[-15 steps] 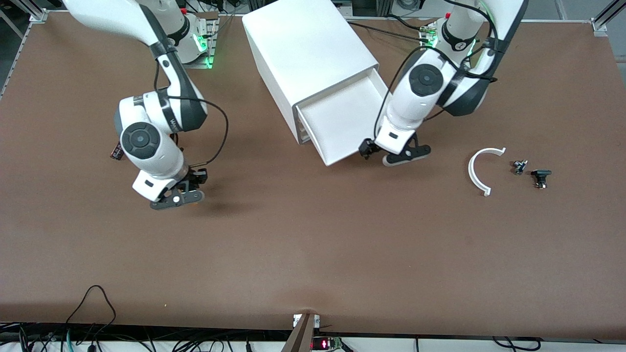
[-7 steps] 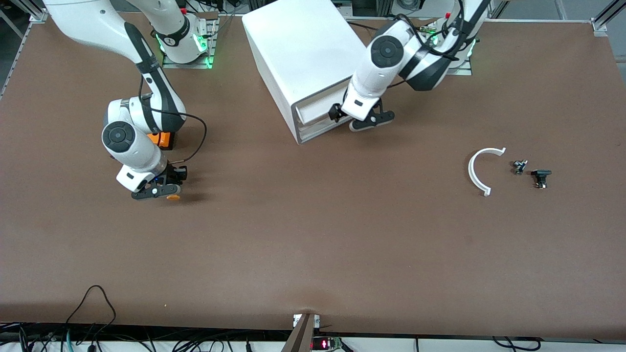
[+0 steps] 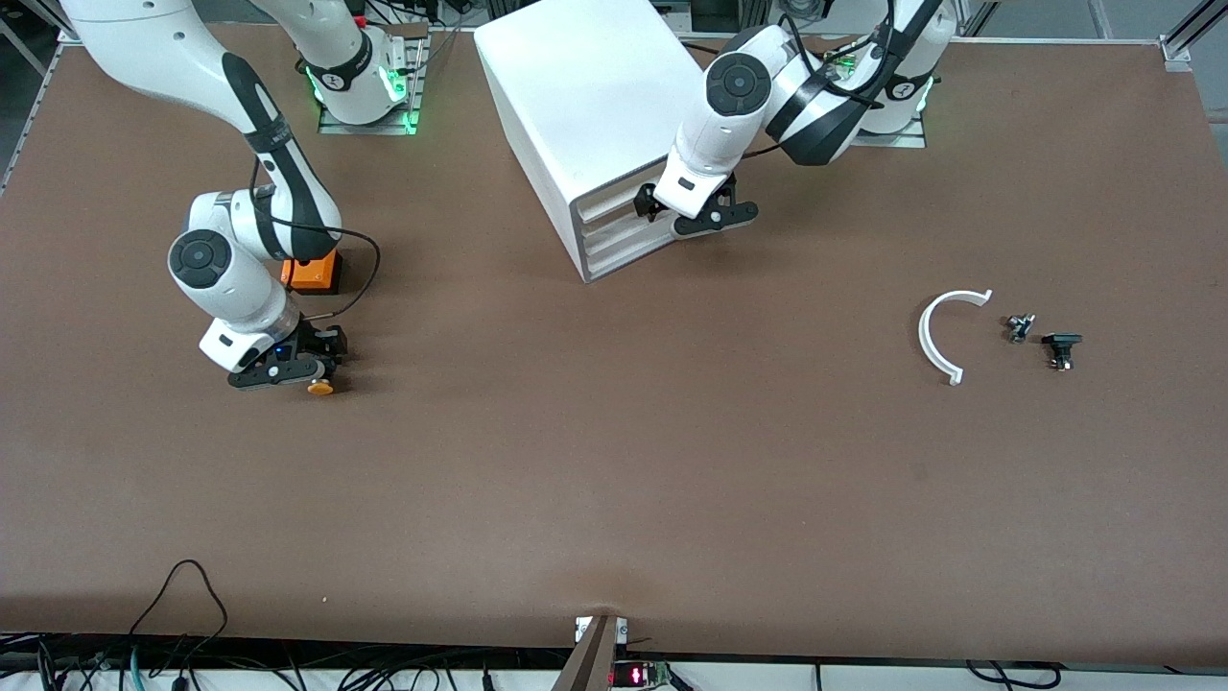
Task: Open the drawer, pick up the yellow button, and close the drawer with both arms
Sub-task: 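Lower the button onto the table beside the orange box, open the right gripper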
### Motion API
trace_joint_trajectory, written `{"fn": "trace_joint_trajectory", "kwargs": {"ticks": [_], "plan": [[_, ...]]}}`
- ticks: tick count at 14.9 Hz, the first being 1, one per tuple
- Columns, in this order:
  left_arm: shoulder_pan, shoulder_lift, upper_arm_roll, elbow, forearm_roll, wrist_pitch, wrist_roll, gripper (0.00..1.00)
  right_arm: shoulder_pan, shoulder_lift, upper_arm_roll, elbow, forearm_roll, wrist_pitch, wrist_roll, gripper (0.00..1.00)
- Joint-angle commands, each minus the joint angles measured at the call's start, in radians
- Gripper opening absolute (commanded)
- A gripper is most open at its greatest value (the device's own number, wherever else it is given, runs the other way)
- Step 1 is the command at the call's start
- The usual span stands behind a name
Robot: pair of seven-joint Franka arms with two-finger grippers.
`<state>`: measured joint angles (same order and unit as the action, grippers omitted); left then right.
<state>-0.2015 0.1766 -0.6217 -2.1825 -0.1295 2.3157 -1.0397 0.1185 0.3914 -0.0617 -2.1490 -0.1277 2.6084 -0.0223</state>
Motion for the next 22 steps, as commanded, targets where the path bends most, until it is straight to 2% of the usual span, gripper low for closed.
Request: {"fn": "trace_joint_trajectory", "kwargs": {"ticks": [1,3,4,7,9,11,13,15,17,19,22], "plan": [[0.002,-0.028,-0.039,-0.031,-0.022,-0.016,0.012,1.0,0.0,-0.034,0.025,0.11,0.092,-0.179,0.024,1.0],[0.055,-0.042,-0.024,-0.026,-0.013,-0.016,0.045,1.0,0.0,-0.039,0.037,0.213,0.178,-0.334,0.024,1.0],[0.085,-0.046,0.002,-0.02,-0.01,-0.015,0.106,1.0,0.001,-0.039,0.037,0.262,0.184,-0.409,0.024,1.0],[0.091,-0.049,0.219,0.021,-0.01,-0.015,0.495,1.0,0.007,-0.043,0.043,0.403,0.188,-0.609,0.042,1.0],[0.093,-0.081,0.331,0.046,-0.01,-0.036,0.701,1.0,0.009,-0.052,0.045,0.489,0.189,-0.744,0.074,1.0],[0.093,-0.12,0.396,0.101,-0.009,-0.122,0.756,1.0,0.012,-0.057,0.046,0.585,0.189,-0.882,0.113,1.0],[0.093,-0.14,0.486,0.214,-0.004,-0.264,0.759,1.0,0.012,-0.06,0.048,0.679,0.189,-0.997,0.154,1.0],[0.093,-0.161,0.557,0.312,0.034,-0.396,0.759,1.0,0.006,-0.095,0.06,0.709,0.183,-1.028,0.183,1.0],[0.091,-0.181,0.597,0.4,0.079,-0.516,0.76,1.0,0.001,-0.149,0.06,0.707,0.171,-1.031,0.171,1.0],[0.091,-0.192,0.599,0.475,0.158,-0.623,0.762,1.0,-0.003,-0.199,0.036,0.704,0.168,-1.045,0.171,1.0],[0.091,-0.207,0.6,0.489,0.189,-0.693,0.765,1.0,-0.002,-0.239,-0.02,0.71,0.123,-1.048,0.165,1.0]]}}
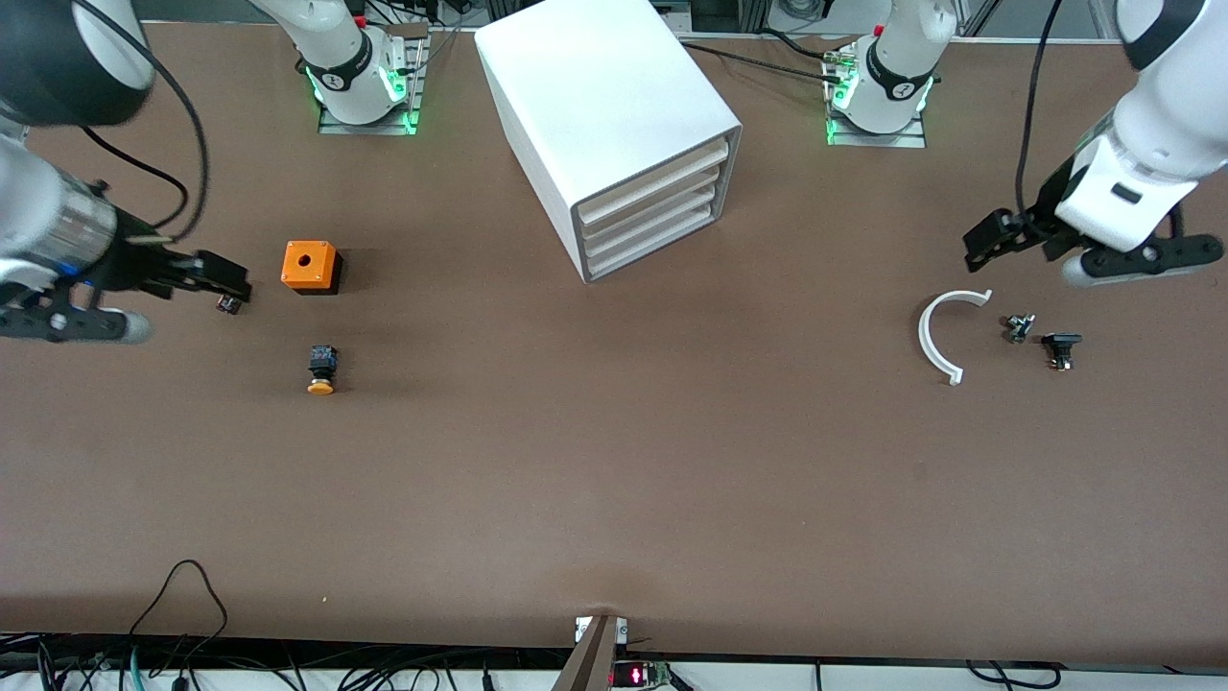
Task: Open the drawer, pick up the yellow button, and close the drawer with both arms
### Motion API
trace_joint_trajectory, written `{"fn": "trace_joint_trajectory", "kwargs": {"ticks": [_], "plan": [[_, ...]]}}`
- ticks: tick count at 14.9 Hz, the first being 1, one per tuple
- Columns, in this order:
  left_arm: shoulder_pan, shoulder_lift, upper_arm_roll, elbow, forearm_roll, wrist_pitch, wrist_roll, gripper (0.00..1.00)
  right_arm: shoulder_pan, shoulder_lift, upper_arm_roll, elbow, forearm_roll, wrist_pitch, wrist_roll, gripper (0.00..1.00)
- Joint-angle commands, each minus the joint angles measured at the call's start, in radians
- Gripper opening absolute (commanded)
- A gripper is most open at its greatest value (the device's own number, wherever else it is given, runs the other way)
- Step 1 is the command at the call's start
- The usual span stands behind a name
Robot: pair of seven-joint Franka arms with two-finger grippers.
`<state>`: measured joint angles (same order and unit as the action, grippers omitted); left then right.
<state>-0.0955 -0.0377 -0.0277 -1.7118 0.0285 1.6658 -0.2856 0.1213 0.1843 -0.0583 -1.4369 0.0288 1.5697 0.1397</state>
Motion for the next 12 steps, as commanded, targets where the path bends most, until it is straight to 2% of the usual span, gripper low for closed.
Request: {"fn": "trace_joint_trajectory", "kwargs": {"ticks": [1,4,7,9,12], "plan": [[-0.012,0.012,0.012,0.018,0.028,-0.043,0.011,1.0,-0.009,-0.048,-0.025,-0.004,-0.061,-0.017,0.001,1.0],[-0.013,0.024,0.037,0.037,-0.002,-0.072,0.006,1.0,-0.014,-0.092,-0.047,-0.014,-0.067,-0.077,-0.008,1.0],[-0.013,0.022,0.037,0.038,-0.027,-0.123,0.002,1.0,-0.015,-0.144,-0.067,-0.092,-0.058,-0.066,-0.041,1.0],[-0.007,0.022,0.038,0.038,-0.035,-0.124,0.003,1.0,-0.015,-0.152,-0.075,-0.114,-0.055,-0.065,-0.159,1.0],[0.002,0.024,0.038,0.038,-0.036,-0.121,0.008,1.0,-0.014,-0.163,-0.083,-0.122,-0.053,-0.068,-0.178,1.0]]}}
